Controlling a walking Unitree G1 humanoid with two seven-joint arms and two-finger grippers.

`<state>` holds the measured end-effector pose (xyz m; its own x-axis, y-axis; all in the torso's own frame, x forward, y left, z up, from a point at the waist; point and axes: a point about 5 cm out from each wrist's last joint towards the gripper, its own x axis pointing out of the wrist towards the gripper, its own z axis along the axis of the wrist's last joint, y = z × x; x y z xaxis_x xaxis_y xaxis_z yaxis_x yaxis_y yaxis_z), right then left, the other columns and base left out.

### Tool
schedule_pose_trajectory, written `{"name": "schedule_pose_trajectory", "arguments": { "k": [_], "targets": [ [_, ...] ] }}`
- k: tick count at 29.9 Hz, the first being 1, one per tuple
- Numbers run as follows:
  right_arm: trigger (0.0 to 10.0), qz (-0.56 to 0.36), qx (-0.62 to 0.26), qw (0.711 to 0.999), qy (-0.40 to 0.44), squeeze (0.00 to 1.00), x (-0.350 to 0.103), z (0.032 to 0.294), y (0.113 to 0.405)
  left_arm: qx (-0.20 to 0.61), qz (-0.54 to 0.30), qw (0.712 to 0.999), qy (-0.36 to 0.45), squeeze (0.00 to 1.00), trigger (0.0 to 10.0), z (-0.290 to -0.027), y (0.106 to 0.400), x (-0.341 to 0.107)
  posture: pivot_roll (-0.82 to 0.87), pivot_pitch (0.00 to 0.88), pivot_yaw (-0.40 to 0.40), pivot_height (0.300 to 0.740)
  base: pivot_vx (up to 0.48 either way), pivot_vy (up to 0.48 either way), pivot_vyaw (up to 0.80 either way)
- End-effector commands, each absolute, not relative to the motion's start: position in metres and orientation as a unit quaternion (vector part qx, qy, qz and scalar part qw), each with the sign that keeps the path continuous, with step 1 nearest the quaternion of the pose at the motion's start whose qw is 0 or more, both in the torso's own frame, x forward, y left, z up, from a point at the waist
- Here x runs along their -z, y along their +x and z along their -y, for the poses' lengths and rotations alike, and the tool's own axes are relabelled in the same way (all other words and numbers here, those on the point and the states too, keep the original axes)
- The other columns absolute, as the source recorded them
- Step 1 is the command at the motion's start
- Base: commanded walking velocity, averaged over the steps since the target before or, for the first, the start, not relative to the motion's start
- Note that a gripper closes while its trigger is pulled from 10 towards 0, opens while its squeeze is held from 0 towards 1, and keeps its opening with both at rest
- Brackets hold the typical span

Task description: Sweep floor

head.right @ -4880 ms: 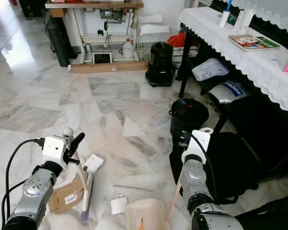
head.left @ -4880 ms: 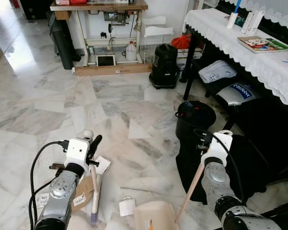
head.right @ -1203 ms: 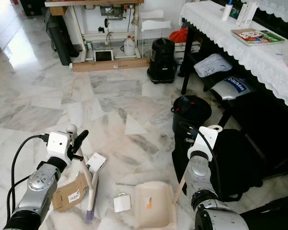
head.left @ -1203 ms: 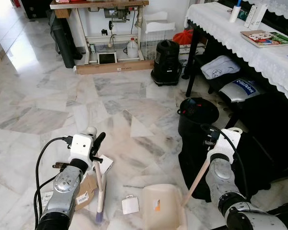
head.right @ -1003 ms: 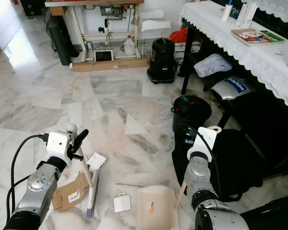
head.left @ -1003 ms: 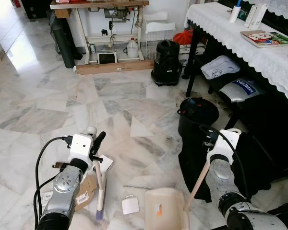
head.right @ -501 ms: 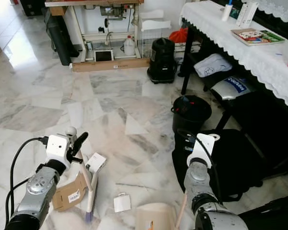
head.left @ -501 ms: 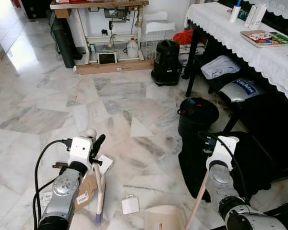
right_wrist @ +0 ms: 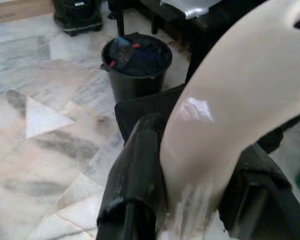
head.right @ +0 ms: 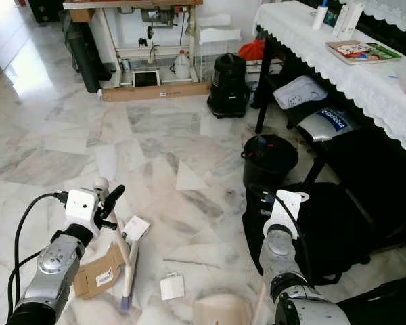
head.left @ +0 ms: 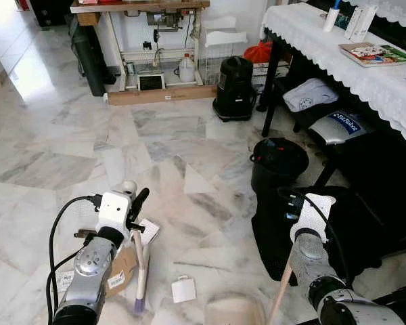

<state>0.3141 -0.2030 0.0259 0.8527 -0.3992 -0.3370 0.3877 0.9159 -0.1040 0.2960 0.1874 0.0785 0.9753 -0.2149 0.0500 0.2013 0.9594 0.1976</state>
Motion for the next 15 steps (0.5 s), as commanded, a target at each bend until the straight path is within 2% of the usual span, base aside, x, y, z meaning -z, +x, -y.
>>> {"name": "schedule_pose_trajectory", "arguments": {
  "k": [1, 15],
  "targets": [
    [10.0, -0.18, 0.205, 0.962, -0.014, 0.0, -0.025, 0.203, 0.313, 0.11, 0.051, 0.987, 0.103, 0.0, 10.0, -0.187, 0.297, -0.086, 0.09, 0.0, -0.012, 0.74, 0.0, 0.0, 0.0],
    [10.0, -0.104, 0.196, 0.975, -0.012, 0.0, -0.045, 0.202, 0.324, 0.108, 0.054, 0.987, 0.104, 0.0, 10.0, -0.189, 0.296, -0.087, 0.09, 0.0, -0.009, 0.74, 0.0, 0.0, 0.0]
  ]
}}
